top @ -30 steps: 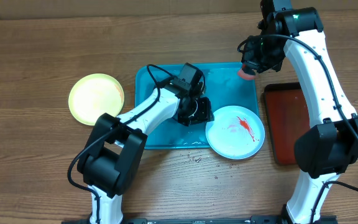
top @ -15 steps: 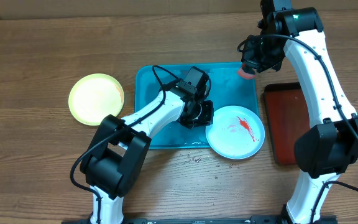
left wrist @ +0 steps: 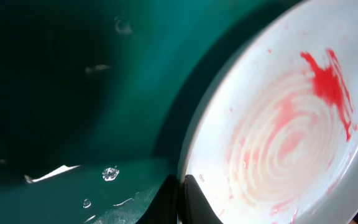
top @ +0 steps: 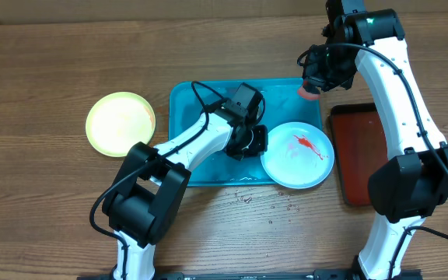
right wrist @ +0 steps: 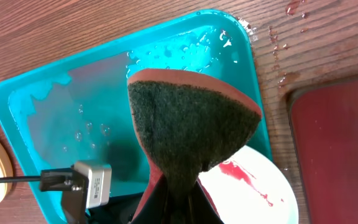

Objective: Clean dirty plates on tray and stack at the side
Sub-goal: 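Grip the white plate rim and drag it to the tray center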

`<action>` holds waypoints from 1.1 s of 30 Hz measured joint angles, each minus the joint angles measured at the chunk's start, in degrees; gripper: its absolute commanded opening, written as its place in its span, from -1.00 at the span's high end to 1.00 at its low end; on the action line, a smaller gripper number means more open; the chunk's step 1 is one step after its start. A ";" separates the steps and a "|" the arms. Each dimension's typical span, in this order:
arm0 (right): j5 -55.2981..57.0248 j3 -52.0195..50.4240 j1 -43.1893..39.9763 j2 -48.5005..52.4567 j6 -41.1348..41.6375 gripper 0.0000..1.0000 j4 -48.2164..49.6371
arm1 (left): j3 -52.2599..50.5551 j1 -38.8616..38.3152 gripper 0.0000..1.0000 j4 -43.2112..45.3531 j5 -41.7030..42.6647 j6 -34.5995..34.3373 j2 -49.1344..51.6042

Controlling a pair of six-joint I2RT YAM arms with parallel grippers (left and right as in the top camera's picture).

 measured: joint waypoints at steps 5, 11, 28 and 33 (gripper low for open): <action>0.00 0.00 0.00 0.00 -0.44 0.92 -0.04 | 7.34 2.40 0.92 -5.33 -3.78 9.05 0.66; -0.02 0.00 0.04 0.00 -0.42 0.92 -0.04 | 11.96 7.87 0.92 -9.20 -12.66 23.63 0.66; -0.02 0.00 4.22 1.44 -0.42 0.92 0.70 | 11.78 13.51 -0.31 -15.85 -21.40 32.17 0.66; -0.02 -0.02 5.33 2.47 -0.44 0.92 1.81 | 10.16 16.09 0.02 -21.29 -14.64 19.45 0.66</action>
